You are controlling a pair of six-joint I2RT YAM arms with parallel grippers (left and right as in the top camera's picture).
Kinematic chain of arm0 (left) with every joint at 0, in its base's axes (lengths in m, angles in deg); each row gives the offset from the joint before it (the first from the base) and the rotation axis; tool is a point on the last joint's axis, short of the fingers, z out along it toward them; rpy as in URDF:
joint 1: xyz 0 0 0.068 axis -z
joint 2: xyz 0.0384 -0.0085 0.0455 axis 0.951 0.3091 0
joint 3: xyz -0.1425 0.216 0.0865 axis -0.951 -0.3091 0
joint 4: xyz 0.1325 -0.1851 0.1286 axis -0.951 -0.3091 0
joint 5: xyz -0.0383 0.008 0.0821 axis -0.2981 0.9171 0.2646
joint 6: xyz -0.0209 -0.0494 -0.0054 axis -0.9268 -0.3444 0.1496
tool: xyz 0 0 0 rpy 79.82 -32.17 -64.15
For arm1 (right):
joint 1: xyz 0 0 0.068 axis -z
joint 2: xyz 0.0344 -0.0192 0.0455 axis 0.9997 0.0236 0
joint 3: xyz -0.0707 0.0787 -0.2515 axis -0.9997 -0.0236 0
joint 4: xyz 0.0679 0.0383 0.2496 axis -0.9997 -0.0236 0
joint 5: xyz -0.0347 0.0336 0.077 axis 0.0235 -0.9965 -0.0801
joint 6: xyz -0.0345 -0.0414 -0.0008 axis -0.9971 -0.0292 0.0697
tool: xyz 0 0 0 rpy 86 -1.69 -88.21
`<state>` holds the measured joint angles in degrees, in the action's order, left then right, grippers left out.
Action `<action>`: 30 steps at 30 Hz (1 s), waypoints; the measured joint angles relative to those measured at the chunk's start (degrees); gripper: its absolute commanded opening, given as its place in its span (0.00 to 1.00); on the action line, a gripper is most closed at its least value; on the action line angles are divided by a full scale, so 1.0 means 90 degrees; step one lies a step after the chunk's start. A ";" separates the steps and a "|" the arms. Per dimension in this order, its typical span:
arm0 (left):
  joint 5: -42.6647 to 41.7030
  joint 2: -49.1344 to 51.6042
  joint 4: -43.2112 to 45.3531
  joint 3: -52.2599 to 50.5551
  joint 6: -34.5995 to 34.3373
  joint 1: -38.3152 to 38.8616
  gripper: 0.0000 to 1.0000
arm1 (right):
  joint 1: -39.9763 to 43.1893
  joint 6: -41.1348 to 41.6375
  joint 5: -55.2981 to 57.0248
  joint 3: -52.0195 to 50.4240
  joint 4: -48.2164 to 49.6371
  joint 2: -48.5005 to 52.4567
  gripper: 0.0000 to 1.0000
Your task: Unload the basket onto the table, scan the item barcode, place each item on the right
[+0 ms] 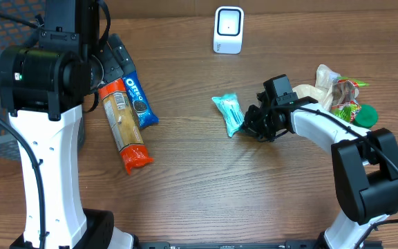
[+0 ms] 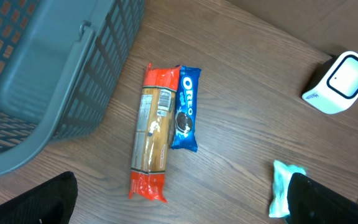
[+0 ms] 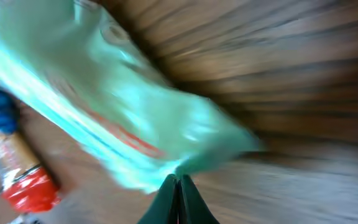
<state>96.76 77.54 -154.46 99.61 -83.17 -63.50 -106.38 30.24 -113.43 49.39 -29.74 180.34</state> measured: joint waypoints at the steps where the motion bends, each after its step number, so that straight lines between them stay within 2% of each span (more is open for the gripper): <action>1: 0.0000 0.0000 -0.0002 0.0000 0.0000 0.0000 1.00 | 0.0007 -0.0056 0.0109 0.0000 -0.0102 0.0000 0.04; 8: 0.0002 0.0000 -0.0002 0.0000 0.0000 0.0000 1.00 | -0.0100 -0.0376 0.1450 0.0231 -0.1117 -0.0432 0.04; 9: 0.0000 0.0000 -0.0002 0.0000 0.0002 0.0000 1.00 | -0.0143 -0.0408 0.1605 0.0287 -0.1120 -0.0539 0.08; 13: 0.0000 0.0000 -0.0002 0.0000 0.0000 0.0000 1.00 | -0.0291 -0.0442 0.1931 0.0486 -0.0891 -0.0974 0.43; 15: 0.0000 0.0000 -0.0002 0.0000 0.0000 0.0000 1.00 | -0.0265 -0.0478 0.1877 0.0517 -0.0719 -0.1015 0.50; 23: 0.0002 0.0000 -0.0002 0.0000 0.0000 0.0000 1.00 | 0.0129 -0.1535 0.0712 0.0517 -0.0063 -0.0685 0.52; 30: 0.0000 0.0000 -0.0002 0.0000 0.0000 0.0000 1.00 | 0.0121 -0.2205 0.0376 0.0517 0.0134 0.0022 0.48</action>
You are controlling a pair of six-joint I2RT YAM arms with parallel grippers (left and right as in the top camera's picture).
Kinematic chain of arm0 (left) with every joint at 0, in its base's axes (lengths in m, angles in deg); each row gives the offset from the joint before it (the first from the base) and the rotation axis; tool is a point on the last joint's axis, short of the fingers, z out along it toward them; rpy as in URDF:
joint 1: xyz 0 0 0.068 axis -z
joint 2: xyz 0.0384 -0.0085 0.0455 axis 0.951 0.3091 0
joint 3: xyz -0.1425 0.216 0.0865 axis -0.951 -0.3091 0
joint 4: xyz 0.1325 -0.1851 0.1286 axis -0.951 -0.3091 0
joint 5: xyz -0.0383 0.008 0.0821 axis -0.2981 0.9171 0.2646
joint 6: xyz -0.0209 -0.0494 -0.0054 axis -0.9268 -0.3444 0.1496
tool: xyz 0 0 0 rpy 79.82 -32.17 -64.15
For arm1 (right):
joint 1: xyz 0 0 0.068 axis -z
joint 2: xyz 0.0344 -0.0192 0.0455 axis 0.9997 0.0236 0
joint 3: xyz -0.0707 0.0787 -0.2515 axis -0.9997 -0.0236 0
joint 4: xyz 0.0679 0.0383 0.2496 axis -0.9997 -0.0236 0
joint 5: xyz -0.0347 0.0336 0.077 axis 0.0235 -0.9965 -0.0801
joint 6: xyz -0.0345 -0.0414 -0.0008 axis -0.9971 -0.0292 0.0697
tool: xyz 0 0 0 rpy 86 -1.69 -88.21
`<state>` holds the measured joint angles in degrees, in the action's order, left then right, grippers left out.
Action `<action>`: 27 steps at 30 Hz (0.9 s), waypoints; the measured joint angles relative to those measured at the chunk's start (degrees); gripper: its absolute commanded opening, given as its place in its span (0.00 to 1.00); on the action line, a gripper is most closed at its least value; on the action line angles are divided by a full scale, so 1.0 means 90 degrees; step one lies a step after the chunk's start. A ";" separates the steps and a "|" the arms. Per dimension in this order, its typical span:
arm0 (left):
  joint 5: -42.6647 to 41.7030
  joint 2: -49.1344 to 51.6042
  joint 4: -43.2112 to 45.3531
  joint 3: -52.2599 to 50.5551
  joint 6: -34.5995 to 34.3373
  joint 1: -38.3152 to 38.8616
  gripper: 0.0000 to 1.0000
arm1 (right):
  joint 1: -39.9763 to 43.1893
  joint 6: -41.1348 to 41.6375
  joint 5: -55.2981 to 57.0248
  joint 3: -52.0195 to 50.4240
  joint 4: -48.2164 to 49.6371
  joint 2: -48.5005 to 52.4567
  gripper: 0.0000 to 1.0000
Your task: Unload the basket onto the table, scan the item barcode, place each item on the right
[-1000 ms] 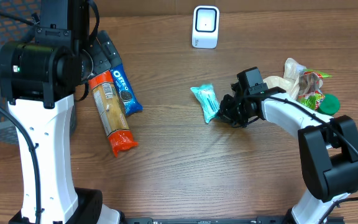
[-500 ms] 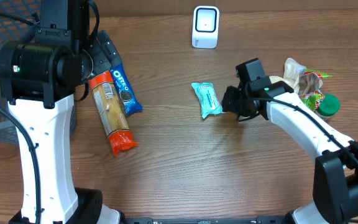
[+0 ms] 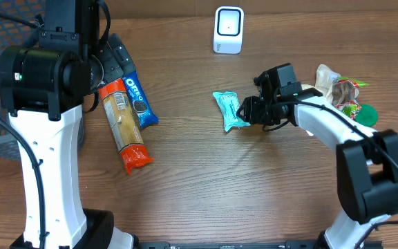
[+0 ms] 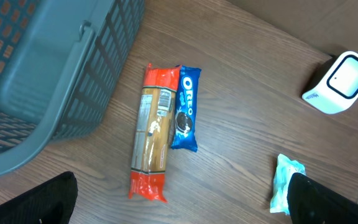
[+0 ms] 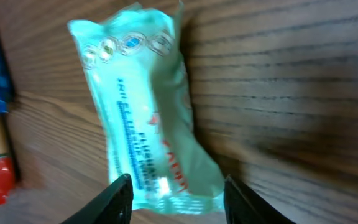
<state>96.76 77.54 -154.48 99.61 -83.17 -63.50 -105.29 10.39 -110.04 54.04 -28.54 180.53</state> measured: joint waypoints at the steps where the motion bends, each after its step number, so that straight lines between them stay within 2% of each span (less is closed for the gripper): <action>1: 0.0000 0.0000 0.0000 0.0000 0.0002 0.0000 1.00 | 0.0000 -0.0068 -0.0005 0.0000 0.0029 0.0032 0.47; 4: 0.0000 0.0000 0.0000 0.0000 0.0000 0.0000 1.00 | 0.0000 -0.0211 -0.0022 0.0000 0.0194 0.0039 0.44; 12: 0.0000 0.0000 0.0000 0.0000 0.0000 0.0000 1.00 | -0.0068 -0.0323 -0.0138 0.0000 0.0357 0.0226 0.42; 16: 0.0002 0.0000 0.0000 0.0000 0.0000 0.0000 1.00 | -0.0078 -0.0308 -0.0282 0.0000 0.0403 0.0420 0.33; 21: 0.0002 0.0000 0.0000 0.0000 0.0000 0.0000 1.00 | -0.0078 -0.0384 -0.0447 0.0024 0.0413 0.0420 0.04; 27: 0.0000 0.0000 0.0000 0.0000 0.0000 0.0000 0.99 | -0.0078 -0.0262 -0.0512 0.0095 0.0265 0.0420 0.04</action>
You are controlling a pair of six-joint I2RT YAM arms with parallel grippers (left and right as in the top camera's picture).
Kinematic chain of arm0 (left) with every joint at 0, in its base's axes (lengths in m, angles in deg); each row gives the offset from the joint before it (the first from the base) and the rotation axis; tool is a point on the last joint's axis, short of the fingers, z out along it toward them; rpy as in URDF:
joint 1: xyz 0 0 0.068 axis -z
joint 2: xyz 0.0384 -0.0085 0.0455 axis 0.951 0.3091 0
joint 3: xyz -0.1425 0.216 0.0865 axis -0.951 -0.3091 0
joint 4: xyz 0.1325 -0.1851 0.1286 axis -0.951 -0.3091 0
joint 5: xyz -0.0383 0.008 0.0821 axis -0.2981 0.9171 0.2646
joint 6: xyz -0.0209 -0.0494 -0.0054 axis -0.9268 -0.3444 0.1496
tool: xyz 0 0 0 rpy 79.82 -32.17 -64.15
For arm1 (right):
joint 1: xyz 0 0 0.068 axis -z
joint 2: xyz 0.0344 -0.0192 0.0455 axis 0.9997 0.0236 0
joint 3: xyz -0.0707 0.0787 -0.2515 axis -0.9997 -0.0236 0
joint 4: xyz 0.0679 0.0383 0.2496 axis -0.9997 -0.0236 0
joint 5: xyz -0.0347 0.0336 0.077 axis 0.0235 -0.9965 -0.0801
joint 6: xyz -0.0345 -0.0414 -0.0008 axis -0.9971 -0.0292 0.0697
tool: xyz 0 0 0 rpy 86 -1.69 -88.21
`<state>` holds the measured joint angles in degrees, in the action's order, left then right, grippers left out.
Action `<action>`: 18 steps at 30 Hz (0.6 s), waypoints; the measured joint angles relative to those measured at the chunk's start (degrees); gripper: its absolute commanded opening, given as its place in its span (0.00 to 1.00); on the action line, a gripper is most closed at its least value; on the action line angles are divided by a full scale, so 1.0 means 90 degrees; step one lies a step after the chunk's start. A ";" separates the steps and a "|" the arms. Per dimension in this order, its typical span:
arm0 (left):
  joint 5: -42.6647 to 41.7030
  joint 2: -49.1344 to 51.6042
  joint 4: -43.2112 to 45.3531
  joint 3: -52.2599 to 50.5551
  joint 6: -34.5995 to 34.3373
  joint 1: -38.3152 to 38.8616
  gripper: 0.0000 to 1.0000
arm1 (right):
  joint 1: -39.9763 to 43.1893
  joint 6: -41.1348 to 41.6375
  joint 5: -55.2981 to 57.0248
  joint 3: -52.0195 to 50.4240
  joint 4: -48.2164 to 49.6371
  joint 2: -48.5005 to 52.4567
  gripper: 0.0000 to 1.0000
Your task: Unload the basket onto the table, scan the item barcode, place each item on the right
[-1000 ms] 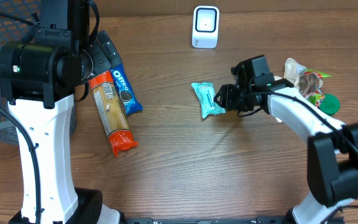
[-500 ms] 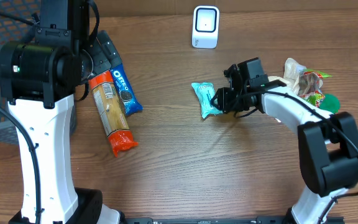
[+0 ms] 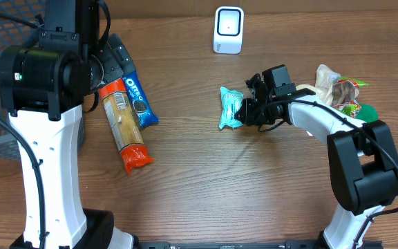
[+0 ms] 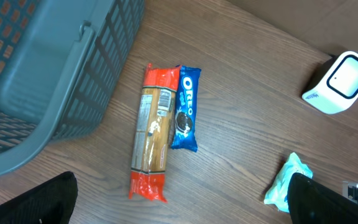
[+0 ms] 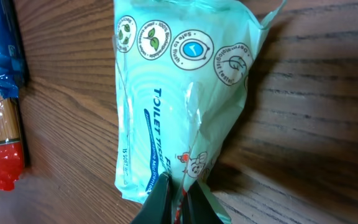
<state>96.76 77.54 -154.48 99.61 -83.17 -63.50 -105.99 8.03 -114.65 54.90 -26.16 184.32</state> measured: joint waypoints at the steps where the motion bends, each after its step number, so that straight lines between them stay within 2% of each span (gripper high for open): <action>1: 0.0002 0.0000 0.0000 0.0000 0.0000 0.0000 1.00 | 0.0000 0.0024 0.0005 0.0007 -0.0029 -0.0005 0.04; 6: 0.0002 0.0000 0.0000 0.0000 0.0000 0.0000 1.00 | -0.0007 0.0155 0.0333 0.0039 -0.0517 -0.0177 0.04; 10: 0.0000 0.0000 0.0000 0.0000 0.0000 0.0000 1.00 | -0.0117 0.0223 0.1304 0.0209 -0.1494 -0.0469 0.04; 18: 0.0000 0.0000 0.0000 0.0000 0.0000 0.0000 1.00 | -0.0746 0.0430 0.4816 0.0891 -0.3359 -0.0675 0.04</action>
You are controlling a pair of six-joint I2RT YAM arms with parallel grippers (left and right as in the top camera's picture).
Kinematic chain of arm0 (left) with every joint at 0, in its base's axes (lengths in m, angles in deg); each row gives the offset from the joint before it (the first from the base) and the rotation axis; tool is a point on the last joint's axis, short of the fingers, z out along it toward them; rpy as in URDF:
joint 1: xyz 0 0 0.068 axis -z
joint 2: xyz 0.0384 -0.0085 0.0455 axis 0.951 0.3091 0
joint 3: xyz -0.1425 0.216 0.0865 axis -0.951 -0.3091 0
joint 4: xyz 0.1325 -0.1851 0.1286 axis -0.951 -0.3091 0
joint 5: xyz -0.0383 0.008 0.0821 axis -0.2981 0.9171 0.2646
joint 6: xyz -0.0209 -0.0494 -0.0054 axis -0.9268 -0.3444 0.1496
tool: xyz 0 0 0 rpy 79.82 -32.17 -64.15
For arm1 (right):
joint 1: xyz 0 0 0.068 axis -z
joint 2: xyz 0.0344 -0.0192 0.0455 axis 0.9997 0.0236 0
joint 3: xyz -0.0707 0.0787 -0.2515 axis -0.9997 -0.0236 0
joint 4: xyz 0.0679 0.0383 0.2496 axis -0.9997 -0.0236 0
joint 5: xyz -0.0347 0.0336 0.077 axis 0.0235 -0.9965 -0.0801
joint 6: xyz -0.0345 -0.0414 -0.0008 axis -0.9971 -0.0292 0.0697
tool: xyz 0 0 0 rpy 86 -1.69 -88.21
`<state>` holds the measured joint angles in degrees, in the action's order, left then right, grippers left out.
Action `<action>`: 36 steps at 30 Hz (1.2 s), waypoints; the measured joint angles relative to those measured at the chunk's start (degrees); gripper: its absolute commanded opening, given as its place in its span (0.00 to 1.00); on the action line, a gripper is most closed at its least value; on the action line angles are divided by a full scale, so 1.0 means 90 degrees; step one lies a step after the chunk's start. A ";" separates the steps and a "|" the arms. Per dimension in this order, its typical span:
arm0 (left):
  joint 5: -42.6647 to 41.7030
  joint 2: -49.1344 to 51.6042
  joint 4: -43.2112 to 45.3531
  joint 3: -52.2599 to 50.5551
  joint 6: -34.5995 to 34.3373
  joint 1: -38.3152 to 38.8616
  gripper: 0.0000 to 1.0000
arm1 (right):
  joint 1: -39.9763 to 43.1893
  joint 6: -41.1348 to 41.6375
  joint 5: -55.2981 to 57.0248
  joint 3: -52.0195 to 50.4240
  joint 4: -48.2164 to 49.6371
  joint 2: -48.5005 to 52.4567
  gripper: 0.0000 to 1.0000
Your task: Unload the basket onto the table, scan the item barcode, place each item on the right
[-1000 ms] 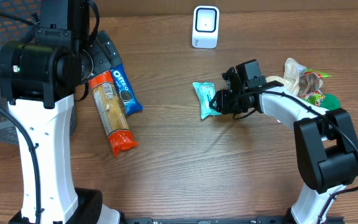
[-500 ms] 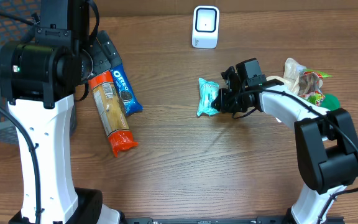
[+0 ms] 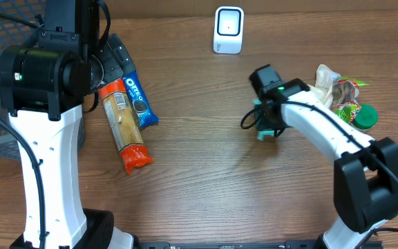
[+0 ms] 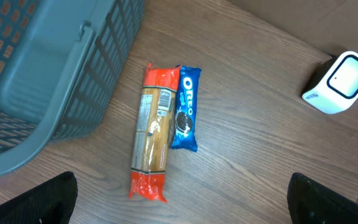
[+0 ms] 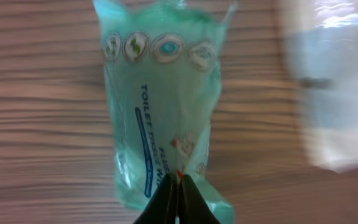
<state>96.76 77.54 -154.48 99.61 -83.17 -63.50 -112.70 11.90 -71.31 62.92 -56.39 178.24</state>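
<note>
A teal pack of toilet wipes (image 5: 160,112) fills the right wrist view, printed side showing, with my right gripper (image 5: 179,186) shut on its near edge. From overhead only a sliver of the pack (image 3: 262,135) shows under the right wrist, in front of and right of the white scanner (image 3: 228,29) at the table's far edge. My left gripper (image 4: 182,205) hangs open high over the left side, holding nothing, its fingers (image 4: 42,199) at the frame's bottom corners.
An Oreo pack (image 3: 138,100) and a long orange-ended pack (image 3: 123,128) lie side by side at the left, next to a grey basket (image 4: 42,74). A heap of bagged items (image 3: 337,90) and a green lid (image 3: 366,116) sit at the right.
The right gripper, still shut on the wipes pack, has turned and moved right. The pack lay left of the wrist and now sits under it, gone from the left wrist view.
The right gripper was shut on the wipes pack on the table. Then it stood open with the pack lying before it. Then it was shut on the pack's edge again, and now holds it farther right. The left arm has stayed still.
</note>
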 measured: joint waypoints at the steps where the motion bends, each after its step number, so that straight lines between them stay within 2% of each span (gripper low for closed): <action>1: 0.0000 0.0000 0.0000 0.0000 0.0000 0.0000 1.00 | -0.0134 0.0024 0.0546 0.0066 -0.0170 -0.0002 0.04; 5: 0.0000 0.0000 0.0000 0.0000 0.0000 0.0000 1.00 | -0.0792 0.0085 0.2557 0.0194 -0.0367 -0.0002 0.04; 8: 0.0002 0.0000 0.0000 0.0000 0.0000 0.0000 1.00 | -0.1358 0.0112 0.3492 0.0202 -0.0345 -0.0002 0.04; 13: 0.0000 0.0000 0.0000 0.0000 0.0000 0.0000 1.00 | -0.2127 0.0121 0.4170 0.0216 -0.0197 0.0036 0.04; 18: 0.0002 0.0000 0.0083 0.0000 0.0000 0.0000 1.00 | -0.2480 0.0175 0.4422 0.0248 -0.0138 0.0408 0.04; 20: -0.0002 0.0000 0.0104 0.0000 0.0000 0.0000 1.00 | -0.2545 0.0483 0.4393 0.0248 -0.0223 0.0544 0.04; 24: -0.0095 0.0000 0.0129 0.0000 0.0000 0.0000 1.00 | -0.2455 0.1430 0.3674 0.0481 -0.0816 0.0573 0.04; 25: -0.0129 0.0000 0.0141 0.0000 0.0000 0.0000 1.00 | -0.2361 0.1642 0.3361 0.0612 -0.0925 0.0568 0.07; 27: -0.0228 0.0000 0.0165 0.0000 -0.0002 0.0000 1.00 | -0.2081 0.1940 0.2679 0.0862 -0.1100 0.0529 0.15; 29: -0.0342 0.0000 0.0172 0.0000 -0.0002 0.0000 1.00 | -0.1625 0.2108 0.1841 0.1069 -0.1309 0.0418 0.29; 31: -0.0461 0.0002 0.0175 0.0000 -0.0005 0.0000 0.94 | -0.1044 0.2021 0.0974 0.1158 -0.1523 0.0236 0.38; 34: -0.0736 0.0063 0.0177 0.0000 0.0080 0.0000 0.81 | -0.0080 0.1450 -0.0304 0.1183 -0.1783 -0.0036 0.32; 36: -0.0979 0.0180 0.0199 0.0000 0.0250 0.0022 0.77 | 0.0520 0.1035 -0.1061 0.1183 -0.1865 -0.0121 0.29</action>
<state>87.95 79.16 -152.69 99.61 -80.92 -63.31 -108.02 21.21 -80.86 73.56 -73.17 177.15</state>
